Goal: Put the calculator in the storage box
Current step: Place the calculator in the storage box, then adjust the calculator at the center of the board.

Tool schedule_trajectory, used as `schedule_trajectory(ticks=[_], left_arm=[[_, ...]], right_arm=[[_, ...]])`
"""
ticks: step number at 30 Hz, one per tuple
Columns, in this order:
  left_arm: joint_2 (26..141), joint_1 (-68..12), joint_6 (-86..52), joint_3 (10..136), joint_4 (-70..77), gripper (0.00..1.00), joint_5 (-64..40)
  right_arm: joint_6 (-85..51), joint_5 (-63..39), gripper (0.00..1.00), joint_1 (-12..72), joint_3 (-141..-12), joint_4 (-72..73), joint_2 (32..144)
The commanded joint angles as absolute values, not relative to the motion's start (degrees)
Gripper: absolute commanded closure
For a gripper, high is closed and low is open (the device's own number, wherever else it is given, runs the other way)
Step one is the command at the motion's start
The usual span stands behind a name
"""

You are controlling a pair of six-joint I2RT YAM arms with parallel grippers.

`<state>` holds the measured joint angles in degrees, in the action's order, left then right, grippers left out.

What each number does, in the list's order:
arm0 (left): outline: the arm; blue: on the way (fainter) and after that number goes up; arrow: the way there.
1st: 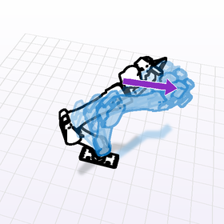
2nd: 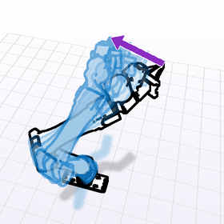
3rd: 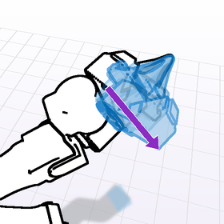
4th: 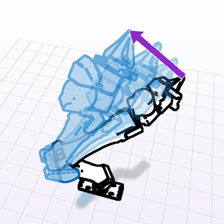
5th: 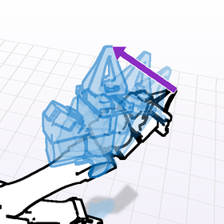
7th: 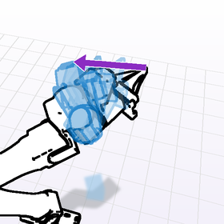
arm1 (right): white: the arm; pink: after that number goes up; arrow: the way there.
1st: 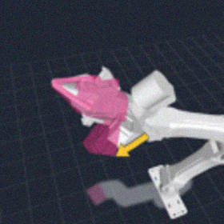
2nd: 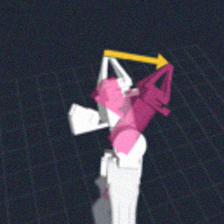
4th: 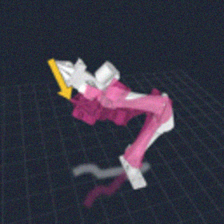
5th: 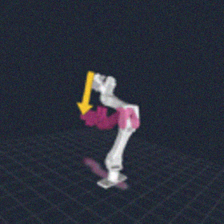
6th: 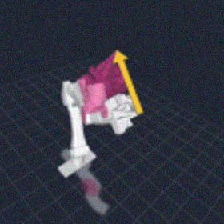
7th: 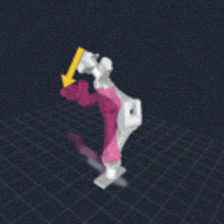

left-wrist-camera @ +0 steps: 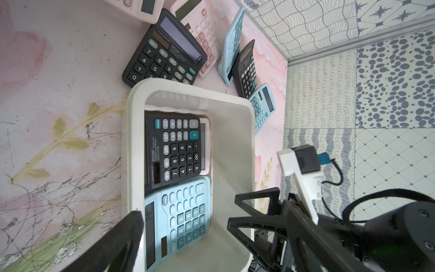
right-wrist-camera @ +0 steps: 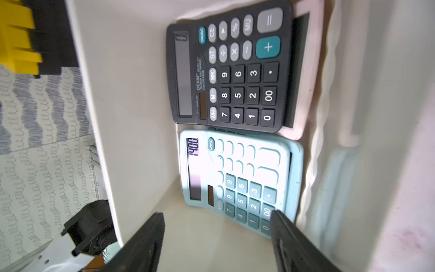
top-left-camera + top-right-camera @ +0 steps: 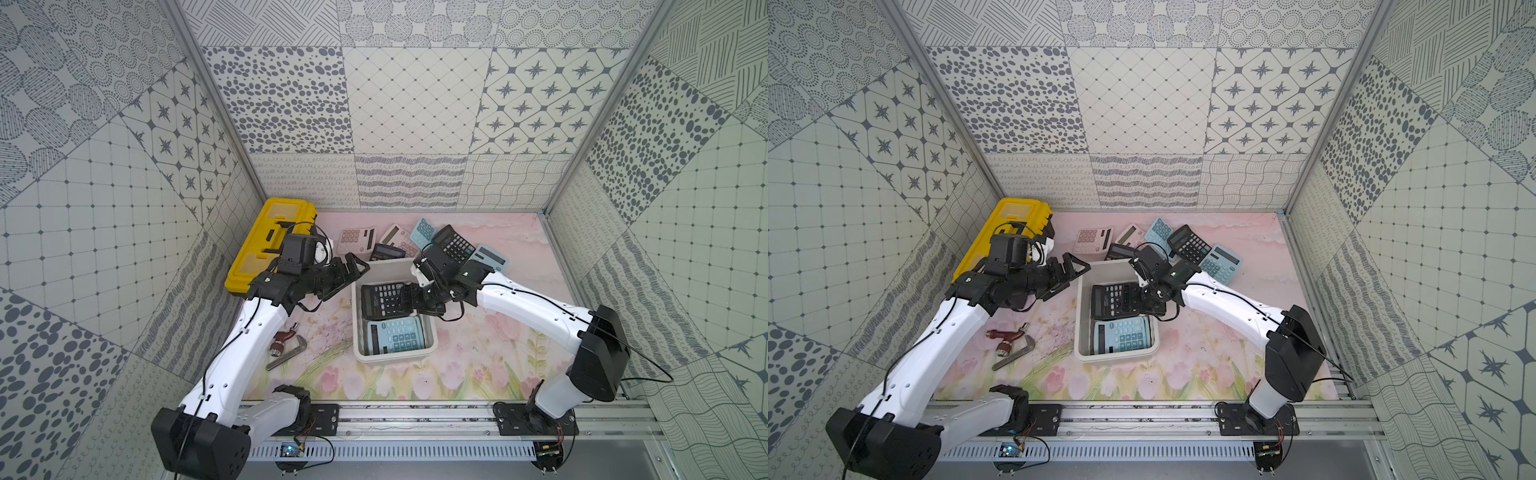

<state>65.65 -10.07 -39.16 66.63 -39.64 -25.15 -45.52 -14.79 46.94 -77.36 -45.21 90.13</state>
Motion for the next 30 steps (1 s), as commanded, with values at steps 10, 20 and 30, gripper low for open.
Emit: schedule_trajectory(ticks=[10,20,30], left_arm=[[71.46,-10.2,-39.61,75.89,-35.89,0.0,-27.04],[83.92,-16.34,-41.99,85.35,-29.31,0.0,-26.7],[94.19,-22.29,-41.67,93.91,-29.76,0.0,-26.35]], right_arm=[[-36.35,-22.62,0.03,25.34,-72.75,-41.47,77.9],[-30.1,-20.57,0.03,8.65,-73.46,-36.2,85.84],[-28.03,-24.25,0.03,-0.12,-81.97,-29.15,101.61]])
